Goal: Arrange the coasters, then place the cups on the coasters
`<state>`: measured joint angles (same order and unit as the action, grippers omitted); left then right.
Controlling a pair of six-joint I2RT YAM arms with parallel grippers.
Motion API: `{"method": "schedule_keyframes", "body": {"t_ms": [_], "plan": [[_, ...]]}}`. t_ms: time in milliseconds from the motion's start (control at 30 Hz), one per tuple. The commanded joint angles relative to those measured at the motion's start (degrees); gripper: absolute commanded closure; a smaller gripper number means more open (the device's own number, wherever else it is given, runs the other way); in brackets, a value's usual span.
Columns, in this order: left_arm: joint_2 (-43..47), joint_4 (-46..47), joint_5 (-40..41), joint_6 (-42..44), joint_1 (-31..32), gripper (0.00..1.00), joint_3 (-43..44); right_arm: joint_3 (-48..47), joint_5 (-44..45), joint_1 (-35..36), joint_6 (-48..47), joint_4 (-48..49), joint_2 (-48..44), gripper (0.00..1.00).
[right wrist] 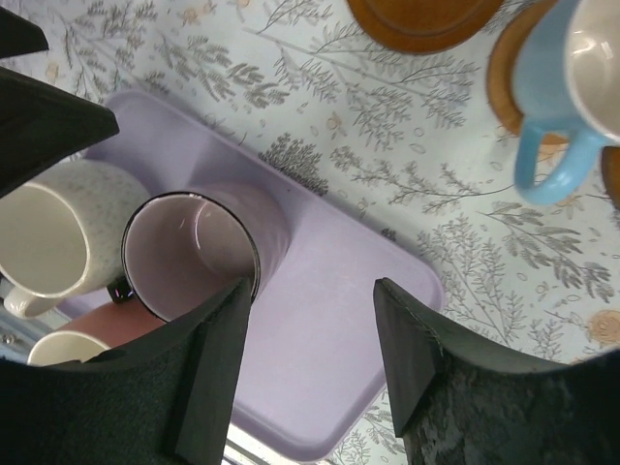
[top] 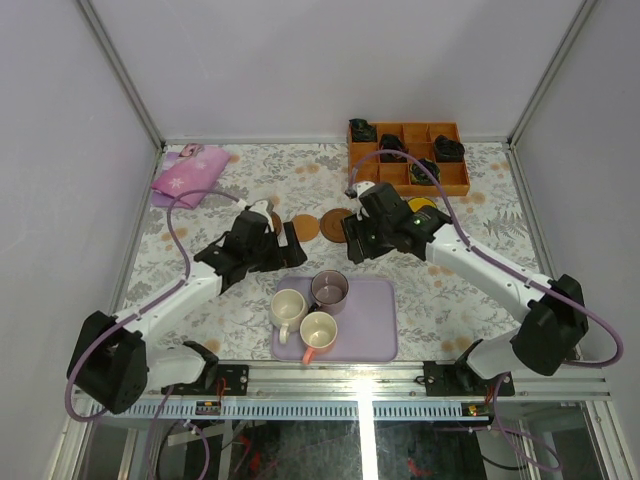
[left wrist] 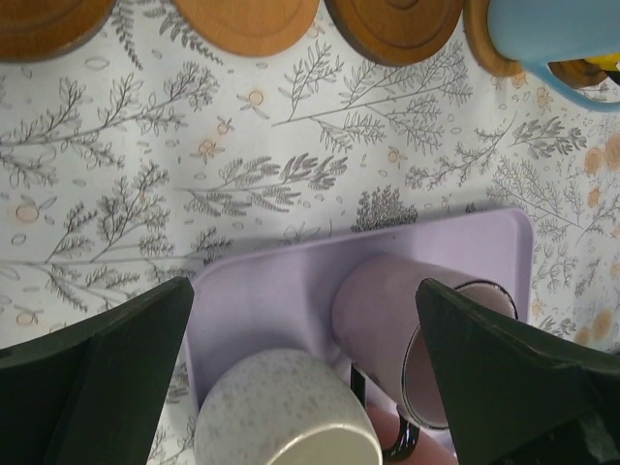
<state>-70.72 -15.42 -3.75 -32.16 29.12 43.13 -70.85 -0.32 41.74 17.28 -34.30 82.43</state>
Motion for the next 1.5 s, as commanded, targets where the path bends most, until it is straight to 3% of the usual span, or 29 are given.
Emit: {"method": "schedule_keyframes", "body": {"t_ms": [0, 433, 1067, 1300, 1467], "plan": [[4.3, -2.4, 1.8, -2.8, 0.9, 0.0, -2.3, 0.7, -3.2, 1.8, -1.1, -0.4, 1.2, 0.4], [11.3, -6.2, 3.8, -9.5, 3.2, 0.05, -7.1, -0.5, -6.1, 4.3, -2.7, -1.2, 5.5, 0.44], [14.4, -11.5, 7.4, -13.0, 4.8, 0.09, -6.4, -3.4, -8.3, 6.6, -4.3, -3.2, 12.3, 0.46], [13.0, -10.5, 8.5, -12.9, 4.8, 0.09, -5.3, -3.6, -5.6, 7.3, -4.7, -3.9, 14.1, 0.52], [11.2, -9.6, 8.6, -12.3, 4.8, 0.09, -4.4, -3.6, -3.1, 7.8, -5.2, -4.3, 14.6, 0.64]]}}
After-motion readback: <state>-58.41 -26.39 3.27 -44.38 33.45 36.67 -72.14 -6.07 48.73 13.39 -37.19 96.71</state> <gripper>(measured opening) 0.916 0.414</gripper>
